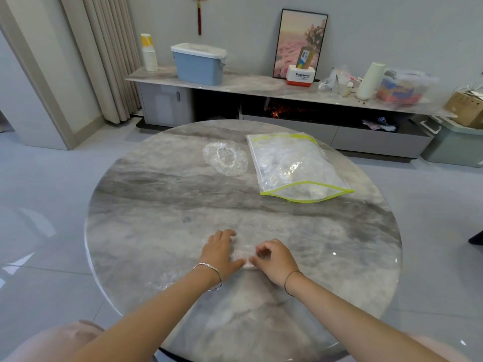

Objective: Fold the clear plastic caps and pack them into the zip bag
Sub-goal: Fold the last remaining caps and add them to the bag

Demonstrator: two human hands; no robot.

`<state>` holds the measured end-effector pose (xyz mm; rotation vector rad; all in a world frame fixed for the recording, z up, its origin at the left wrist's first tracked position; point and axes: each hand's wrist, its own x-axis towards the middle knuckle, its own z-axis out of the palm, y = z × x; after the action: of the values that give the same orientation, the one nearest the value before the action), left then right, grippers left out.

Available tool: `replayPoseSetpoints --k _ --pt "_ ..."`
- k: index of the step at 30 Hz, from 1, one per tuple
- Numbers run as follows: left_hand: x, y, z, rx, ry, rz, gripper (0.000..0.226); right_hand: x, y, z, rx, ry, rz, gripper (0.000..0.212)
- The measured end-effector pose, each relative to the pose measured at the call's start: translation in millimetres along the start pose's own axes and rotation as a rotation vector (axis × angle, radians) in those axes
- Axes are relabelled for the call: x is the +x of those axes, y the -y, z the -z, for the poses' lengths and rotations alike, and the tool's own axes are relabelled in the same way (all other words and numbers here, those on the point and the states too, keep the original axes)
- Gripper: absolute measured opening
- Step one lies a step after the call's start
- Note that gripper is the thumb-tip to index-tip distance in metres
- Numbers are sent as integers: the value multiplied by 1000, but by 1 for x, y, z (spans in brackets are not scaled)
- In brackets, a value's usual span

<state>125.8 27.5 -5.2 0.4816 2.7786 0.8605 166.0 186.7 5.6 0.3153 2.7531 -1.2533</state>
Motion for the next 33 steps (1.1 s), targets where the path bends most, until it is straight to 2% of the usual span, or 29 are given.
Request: replayPoseSetpoints --k 2,4,7,9,12,15,17,19,21,23,25,28,31,33 --pt "5 -1 4 15 41 -7 43 3 5 3 119 8 -22 19" --pt "9 -1 11 -156 52 -18 20 4 12 11 314 25 -80 18" --pt "12 -12 19 -518 58 46 21 -1 24 29 626 89 -196 13" --pt "16 -20 19 -701 67 115 34 -6 29 42 763 135 -244 15" --pt "24 -33 19 -775 96 168 26 -6 30 60 829 153 -251 12" --pt "42 -47 20 -793 119 178 23 5 24 76 946 84 -274 6" --pt "56 -55 16 -817 85 186 19 16 18 87 965 -77 -245 7" --pt "75 -65 10 -787 -31 143 20 35 0 103 707 -360 -96 14" --pt "90 -70 5 -691 -146 37 26 54 -20 118 359 -521 108 13" --pt "110 -74 -2 -509 -208 -117 38 76 -44 127 53 -504 233 15" --pt "128 -76 -8 -290 -247 -258 55 95 -66 127 -197 -379 295 34" --pt "158 -73 -17 -18 -267 -393 75 123 -89 119 -439 -151 319 59" --pt "181 -71 -24 197 -200 -421 75 145 -97 115 -687 -170 298 85" --pt "195 -70 -24 202 -213 -393 74 160 -95 118 -778 -201 236 95"
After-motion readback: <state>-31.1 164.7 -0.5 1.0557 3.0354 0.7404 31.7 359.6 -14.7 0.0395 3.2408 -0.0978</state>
